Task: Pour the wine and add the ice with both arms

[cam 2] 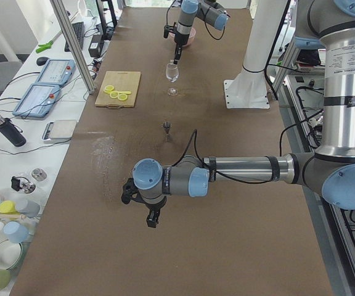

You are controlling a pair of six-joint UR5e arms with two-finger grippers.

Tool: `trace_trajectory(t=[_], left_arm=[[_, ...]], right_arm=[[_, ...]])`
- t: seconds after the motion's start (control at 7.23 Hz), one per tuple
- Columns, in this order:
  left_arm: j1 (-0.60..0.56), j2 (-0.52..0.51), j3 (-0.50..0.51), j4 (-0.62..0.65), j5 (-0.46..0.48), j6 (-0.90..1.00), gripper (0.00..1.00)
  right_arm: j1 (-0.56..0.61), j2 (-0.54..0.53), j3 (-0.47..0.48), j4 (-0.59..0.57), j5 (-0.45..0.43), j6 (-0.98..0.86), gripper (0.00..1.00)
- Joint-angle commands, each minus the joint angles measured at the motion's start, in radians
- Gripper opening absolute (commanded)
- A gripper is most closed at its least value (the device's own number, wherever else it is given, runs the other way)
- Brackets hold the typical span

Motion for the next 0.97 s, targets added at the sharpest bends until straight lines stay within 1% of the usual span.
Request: trace_trajectory(t=[0.0,0.14,0.28,0.83], left_arm=[[0.0,0.0,0.0,0.0,0.0,-0.001,0.99],[0.0,0.0,0.0,0.0,0.0,-0.001,0.99],[0.0,0.0,0.001,0.0,0.0,0.001,0.99],[-0.001,0.0,-0.006,0.003,0.0,-0.001,0.99]], right_arm=[[0.003,-0.002,0.004,0.002,-0.008,-0.021,0.67],[0.002,-0.005,0.002,0.004,-0.012,-0.022,0.77],[0.002,-0.005,0.005,0.004,-0.018,-0.022,1.0],[0.014,-0.002,0.007,0.004,-0.014,-0.024,1.0]])
